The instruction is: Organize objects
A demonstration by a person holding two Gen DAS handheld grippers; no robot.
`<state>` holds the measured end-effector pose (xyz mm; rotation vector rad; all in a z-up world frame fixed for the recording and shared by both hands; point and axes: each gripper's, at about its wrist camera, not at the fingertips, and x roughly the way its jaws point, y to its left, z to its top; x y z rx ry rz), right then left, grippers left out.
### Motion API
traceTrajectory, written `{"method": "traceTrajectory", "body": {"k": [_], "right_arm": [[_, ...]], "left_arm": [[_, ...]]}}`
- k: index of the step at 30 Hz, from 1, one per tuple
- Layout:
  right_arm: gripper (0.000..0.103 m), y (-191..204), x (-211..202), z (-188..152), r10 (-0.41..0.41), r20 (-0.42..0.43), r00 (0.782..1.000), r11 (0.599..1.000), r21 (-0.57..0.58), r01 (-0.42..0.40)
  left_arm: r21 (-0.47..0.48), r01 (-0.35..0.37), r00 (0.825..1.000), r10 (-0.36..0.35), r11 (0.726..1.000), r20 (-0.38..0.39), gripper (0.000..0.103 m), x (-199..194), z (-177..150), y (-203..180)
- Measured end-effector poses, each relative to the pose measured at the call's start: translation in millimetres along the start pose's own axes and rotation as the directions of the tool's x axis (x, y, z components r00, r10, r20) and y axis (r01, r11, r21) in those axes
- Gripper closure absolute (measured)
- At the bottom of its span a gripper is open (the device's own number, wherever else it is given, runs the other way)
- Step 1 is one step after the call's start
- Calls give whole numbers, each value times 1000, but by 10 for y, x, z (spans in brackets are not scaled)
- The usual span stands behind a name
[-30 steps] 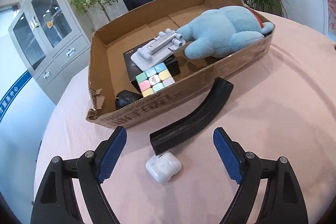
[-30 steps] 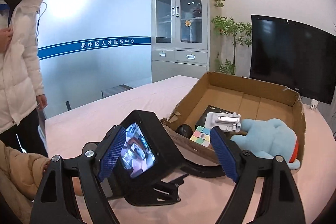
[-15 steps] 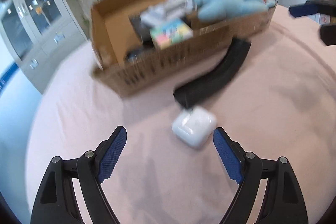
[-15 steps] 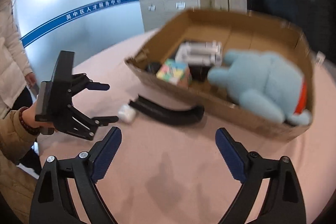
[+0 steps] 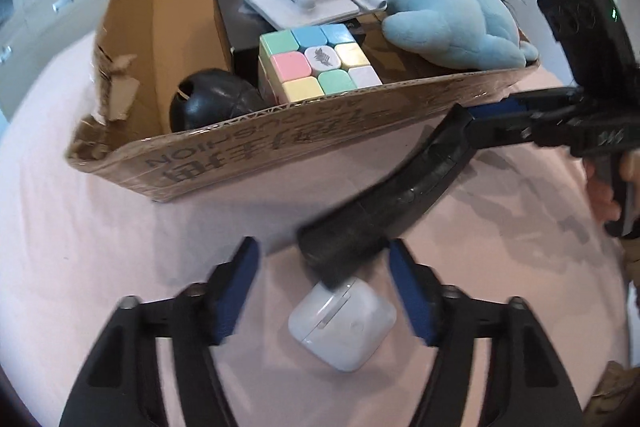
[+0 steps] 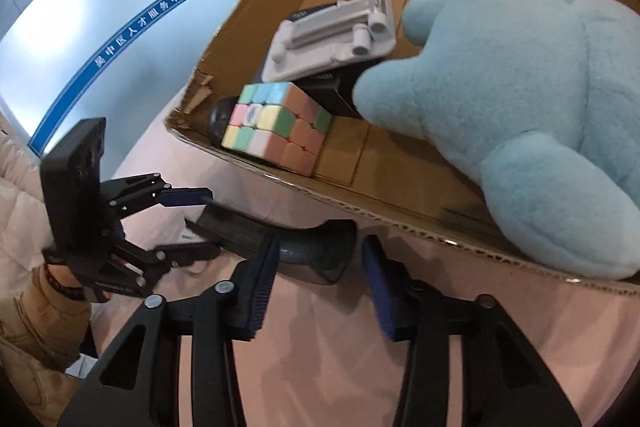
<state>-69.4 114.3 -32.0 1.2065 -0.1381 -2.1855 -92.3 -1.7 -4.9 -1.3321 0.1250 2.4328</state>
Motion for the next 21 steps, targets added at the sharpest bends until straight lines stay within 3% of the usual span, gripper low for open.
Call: {"method": "traceTrajectory", "body": {"k": [2,5,8,11,15,21], "right_arm": [[75,-12,30,-21,1,-3,1000,1000,3,0],[78,17,32,-94,-26,-3,1000,999,-23,26],[80,61,11,-162,-44,6,999,998,-51,44],[81,83,18,-178,-79,21,997,993,-89,80],[81,170,8,-265,-112,39,993,985,-129,116],[82,261,-17,-345,-138,53,989,971,-187,146]], "left_arm": [[2,20,1000,-20,1000,-15,68,37,11,-9],[1,52,998,-52,999,-19,77,40,4,-38],[-19,113,993,-113,993,-21,77,8,1,-57],[-7,99,995,-99,995,-4,77,-69,-4,-105],[-19,101,995,-101,995,3,60,-126,31,-52],[-69,61,997,-57,996,54,46,-159,168,91]]}}
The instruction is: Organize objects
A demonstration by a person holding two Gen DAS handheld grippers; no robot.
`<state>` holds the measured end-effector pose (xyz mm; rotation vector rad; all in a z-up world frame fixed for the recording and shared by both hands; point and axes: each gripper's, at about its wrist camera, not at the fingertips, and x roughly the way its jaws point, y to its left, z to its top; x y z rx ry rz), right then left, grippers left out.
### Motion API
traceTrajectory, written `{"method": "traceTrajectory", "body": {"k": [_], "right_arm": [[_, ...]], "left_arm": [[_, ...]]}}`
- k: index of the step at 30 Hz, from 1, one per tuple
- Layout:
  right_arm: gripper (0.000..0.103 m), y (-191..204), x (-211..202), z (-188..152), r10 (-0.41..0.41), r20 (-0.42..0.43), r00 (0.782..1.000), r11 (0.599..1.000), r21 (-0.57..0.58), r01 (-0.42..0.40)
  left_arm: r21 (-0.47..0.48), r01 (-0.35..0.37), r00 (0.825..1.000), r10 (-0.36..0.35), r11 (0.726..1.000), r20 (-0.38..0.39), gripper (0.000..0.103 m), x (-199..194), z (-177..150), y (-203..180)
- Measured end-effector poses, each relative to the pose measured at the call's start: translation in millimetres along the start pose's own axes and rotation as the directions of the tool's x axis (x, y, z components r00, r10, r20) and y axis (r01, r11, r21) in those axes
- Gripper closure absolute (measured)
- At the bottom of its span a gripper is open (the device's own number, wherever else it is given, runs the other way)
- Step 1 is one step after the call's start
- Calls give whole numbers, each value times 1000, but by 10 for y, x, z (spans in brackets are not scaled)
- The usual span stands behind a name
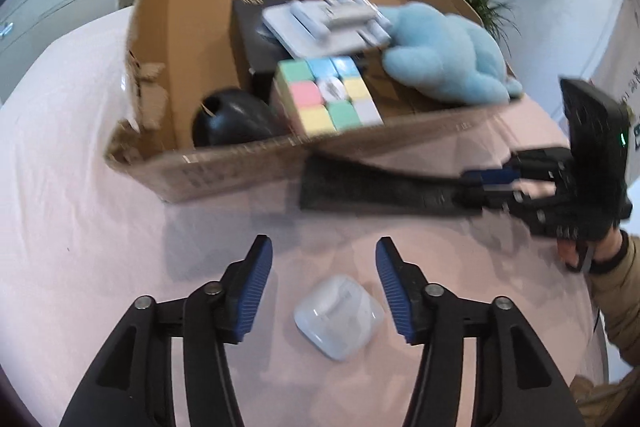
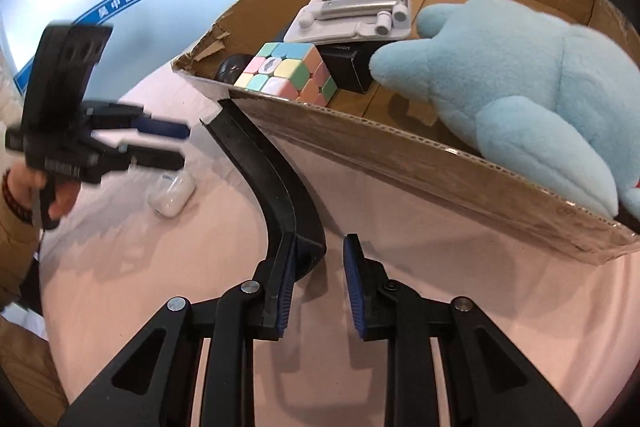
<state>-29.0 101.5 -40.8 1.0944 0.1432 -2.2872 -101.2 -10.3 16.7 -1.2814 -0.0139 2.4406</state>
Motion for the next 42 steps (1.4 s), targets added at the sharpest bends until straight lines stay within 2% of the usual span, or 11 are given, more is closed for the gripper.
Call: {"method": "traceTrajectory", "body": {"k": [3,8,12,14,17,22,26,31,32,39,42], "right_arm": [[82,53,-66,-33,-2,15,1000,999,-46,2],[82,199,-90,-39,-8,19,1000,991,-132,11],[82,224,-110,-64,-20,24,1000,987,-160,23],[82,224,-119,-72,-22,28,999,987,-162,26],[82,234,-117,-85,-23,25,999,986,-166,27],[82,270,-104,-121,-38,12,999,981,-188,39],[82,256,-140,-136,-33,22,999,983,-182,37],[82,226,-170,-127,-9,48,999,985,-172,17],[82,223,-164,-125,-2,53,999,985,-172,11],[82,274,-91,-83,-5,56,998,976,-216,17],[88,282,-52,-87,11,38,999,977,-215,-3]], "left_arm": [[40,-12,1000,12,999,-6,40,68,107,40],[43,52,998,-53,998,27,42,132,227,-7],[32,61,998,-62,998,21,80,210,322,-8],[74,55,998,-54,996,-11,91,296,324,-82],[117,69,997,-64,991,-45,97,309,205,-136],[124,72,996,-66,990,-55,97,176,45,-117],[121,63,998,-61,991,-20,97,-79,-81,-60],[150,-56,998,55,987,14,93,-197,-152,81],[146,-68,997,65,987,29,88,-183,-151,119],[183,-45,999,40,982,36,87,-222,-175,241],[177,-57,998,50,983,45,85,-221,-199,264]]}}
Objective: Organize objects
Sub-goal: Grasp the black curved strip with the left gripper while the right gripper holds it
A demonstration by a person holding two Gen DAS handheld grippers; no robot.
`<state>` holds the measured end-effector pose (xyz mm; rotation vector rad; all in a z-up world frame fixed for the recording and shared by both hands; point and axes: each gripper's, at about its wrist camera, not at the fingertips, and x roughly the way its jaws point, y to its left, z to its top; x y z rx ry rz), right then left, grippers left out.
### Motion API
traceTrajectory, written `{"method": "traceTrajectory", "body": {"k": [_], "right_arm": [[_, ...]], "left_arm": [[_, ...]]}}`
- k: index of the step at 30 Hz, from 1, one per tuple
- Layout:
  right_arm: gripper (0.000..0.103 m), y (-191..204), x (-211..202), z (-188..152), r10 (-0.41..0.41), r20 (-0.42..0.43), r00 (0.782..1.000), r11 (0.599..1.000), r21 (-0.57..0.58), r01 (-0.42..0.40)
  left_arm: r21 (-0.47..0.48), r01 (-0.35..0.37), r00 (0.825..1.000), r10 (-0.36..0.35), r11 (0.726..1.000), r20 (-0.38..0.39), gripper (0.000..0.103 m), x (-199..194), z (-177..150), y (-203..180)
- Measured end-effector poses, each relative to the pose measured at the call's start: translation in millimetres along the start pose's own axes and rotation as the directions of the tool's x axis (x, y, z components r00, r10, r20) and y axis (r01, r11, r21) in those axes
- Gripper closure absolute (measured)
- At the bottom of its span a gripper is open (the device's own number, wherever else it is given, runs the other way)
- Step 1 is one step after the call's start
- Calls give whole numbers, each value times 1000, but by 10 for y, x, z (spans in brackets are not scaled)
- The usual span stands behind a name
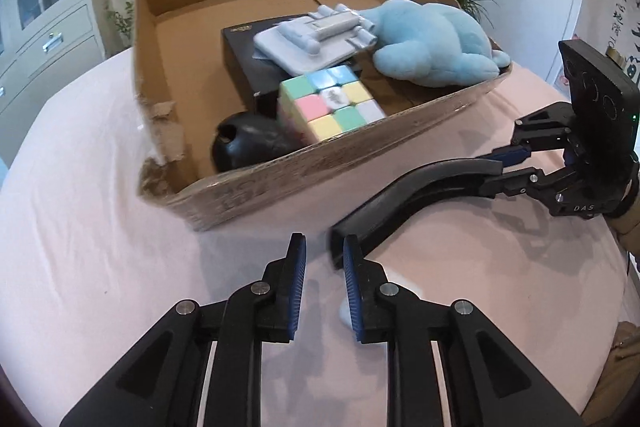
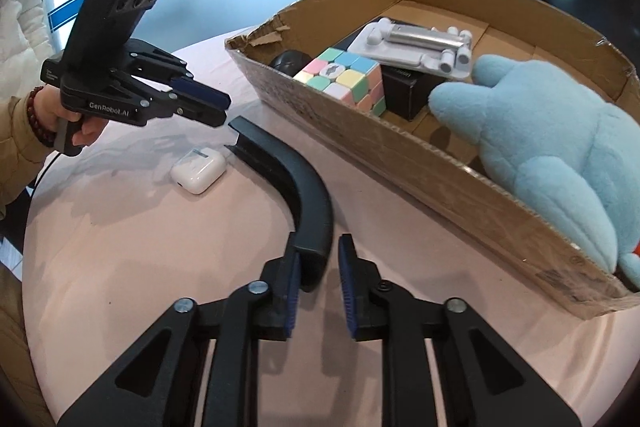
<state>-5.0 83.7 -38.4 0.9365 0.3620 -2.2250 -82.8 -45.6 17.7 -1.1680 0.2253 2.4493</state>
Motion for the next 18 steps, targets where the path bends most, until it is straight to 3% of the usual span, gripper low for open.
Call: {"method": "traceTrajectory", "body": {"k": [3,7,10,13,16,18], "right_arm": [[88,-3,10,5,2,3,1000,1000,2,-2],[89,-64,6,-3,6,6,1000,1000,28,-6],[89,-138,-26,-29,4,11,1000,998,56,-4],[89,-182,-42,-38,20,18,1000,997,77,-21],[89,-160,-47,-42,23,15,1000,998,61,-23],[89,-149,-45,-41,19,13,1000,998,55,-20]], "left_arm": [[-6,-18,999,18,1000,-43,82,129,-39,80],[-20,22,999,-22,1000,-42,84,300,22,89],[-53,97,994,-100,994,-50,85,324,30,124],[-13,88,994,-89,996,-59,85,272,-15,64],[-10,121,991,-122,993,-51,77,197,-37,39],[-15,152,988,-153,988,-39,55,170,-27,41]]}}
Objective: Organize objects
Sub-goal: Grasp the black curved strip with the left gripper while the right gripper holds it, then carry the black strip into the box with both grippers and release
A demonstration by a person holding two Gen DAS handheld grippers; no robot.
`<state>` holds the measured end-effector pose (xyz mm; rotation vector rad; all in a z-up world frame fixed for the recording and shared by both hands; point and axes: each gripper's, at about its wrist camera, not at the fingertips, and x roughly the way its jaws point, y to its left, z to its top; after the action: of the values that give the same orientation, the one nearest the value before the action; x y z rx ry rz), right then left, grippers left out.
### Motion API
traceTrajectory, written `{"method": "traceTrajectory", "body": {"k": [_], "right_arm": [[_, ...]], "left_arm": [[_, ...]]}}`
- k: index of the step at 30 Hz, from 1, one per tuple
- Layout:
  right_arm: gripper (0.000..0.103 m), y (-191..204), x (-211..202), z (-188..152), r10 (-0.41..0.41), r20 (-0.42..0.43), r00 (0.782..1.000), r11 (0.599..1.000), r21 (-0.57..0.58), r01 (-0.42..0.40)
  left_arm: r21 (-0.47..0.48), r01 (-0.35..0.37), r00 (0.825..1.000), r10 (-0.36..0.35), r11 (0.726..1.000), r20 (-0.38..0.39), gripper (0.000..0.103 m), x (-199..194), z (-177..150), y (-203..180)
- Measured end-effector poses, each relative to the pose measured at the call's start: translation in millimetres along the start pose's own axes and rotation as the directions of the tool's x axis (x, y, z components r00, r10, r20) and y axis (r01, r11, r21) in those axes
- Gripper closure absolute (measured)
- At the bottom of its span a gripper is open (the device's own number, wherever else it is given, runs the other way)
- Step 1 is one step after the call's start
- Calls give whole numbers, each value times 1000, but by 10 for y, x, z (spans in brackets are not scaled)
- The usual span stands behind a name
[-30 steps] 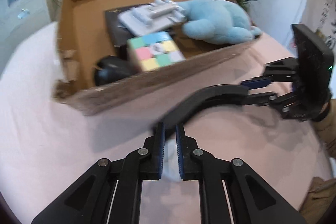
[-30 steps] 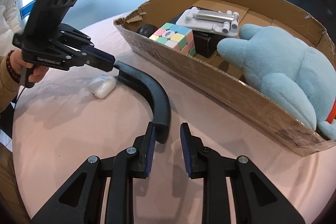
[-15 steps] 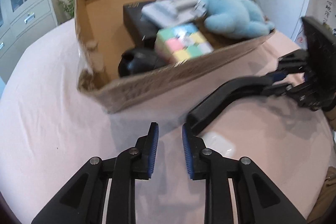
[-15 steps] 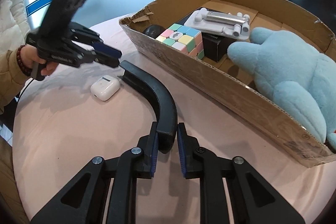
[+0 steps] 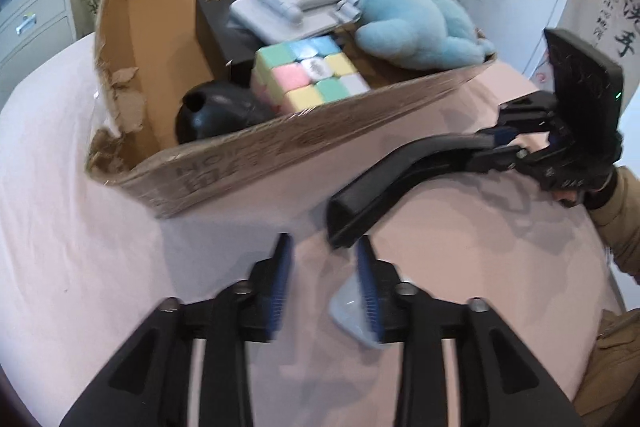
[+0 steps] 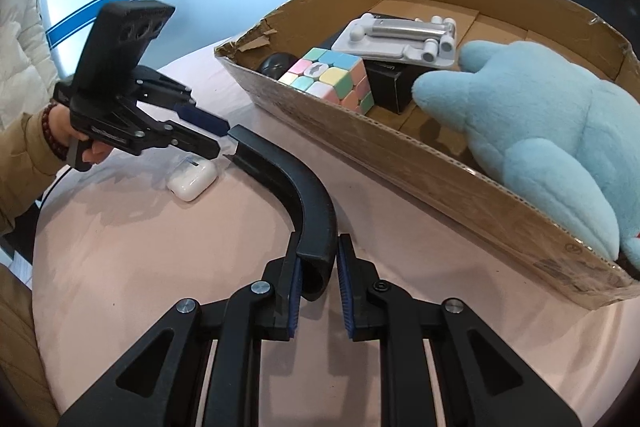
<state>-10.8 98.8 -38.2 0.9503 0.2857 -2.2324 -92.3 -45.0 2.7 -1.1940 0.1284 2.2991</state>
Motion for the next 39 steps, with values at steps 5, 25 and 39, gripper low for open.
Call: {"method": "traceTrajectory", "body": {"k": [5,25,39], "right_arm": [[89,-28,-6,1,-4,3,1000,1000,16,4],[89,22,-125,27,-30,9,1000,999,38,30],[89,-98,-589,920,-114,109,988,993,-17,116]], "left_arm": [[76,60,998,-58,995,-33,44,192,98,-200],[74,59,998,-57,995,-20,76,50,41,-343],[99,-12,991,-1,995,132,76,-586,757,-86]]}}
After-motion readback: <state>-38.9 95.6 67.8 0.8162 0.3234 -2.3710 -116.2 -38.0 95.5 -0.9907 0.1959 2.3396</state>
